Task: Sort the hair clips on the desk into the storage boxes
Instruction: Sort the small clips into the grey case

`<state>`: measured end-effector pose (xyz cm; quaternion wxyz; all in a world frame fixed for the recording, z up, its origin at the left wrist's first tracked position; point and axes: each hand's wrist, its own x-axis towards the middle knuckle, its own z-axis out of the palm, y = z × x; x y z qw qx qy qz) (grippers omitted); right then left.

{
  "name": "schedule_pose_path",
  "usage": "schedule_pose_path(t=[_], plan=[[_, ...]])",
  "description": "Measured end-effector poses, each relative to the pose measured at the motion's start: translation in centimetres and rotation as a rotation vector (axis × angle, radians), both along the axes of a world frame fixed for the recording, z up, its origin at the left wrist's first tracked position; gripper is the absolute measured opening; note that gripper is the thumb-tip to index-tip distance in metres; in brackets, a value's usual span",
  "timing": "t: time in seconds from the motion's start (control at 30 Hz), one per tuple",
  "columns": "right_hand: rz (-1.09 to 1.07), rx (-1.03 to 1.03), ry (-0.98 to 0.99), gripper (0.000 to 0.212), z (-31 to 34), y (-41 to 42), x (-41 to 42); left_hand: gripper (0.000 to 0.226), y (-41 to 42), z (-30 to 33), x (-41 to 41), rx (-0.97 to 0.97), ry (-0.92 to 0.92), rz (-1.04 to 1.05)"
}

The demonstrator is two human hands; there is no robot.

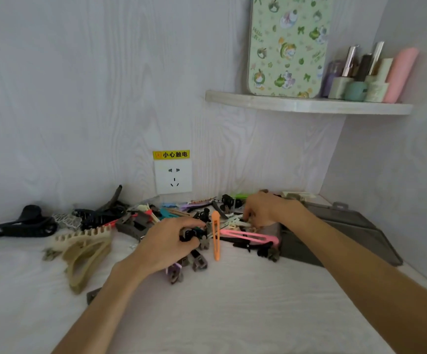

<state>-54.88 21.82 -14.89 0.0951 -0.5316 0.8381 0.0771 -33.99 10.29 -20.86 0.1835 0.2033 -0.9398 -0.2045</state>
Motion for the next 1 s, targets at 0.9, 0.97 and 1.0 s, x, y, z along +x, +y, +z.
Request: schedule_pose_path(t=[0.9,0.97,1.0], plan=[[-0.368,-0.430,0.233,0.024,-4.6,8.8,9.6,0.019,0.2,0.3,0.1,-0.151,0.018,-0.089],[-0.360,-0.451,0.242,0.026,-4.8,8.7,9.5,0.025,0.0,0.3,0.1,-0.096,-0.001,-0.100],[-0.352,-0.457,0.245,0.029,-5.0,8.7,9.5,0.033,0.0,0.3,0.1,-0.080,-0.010,-0.112]])
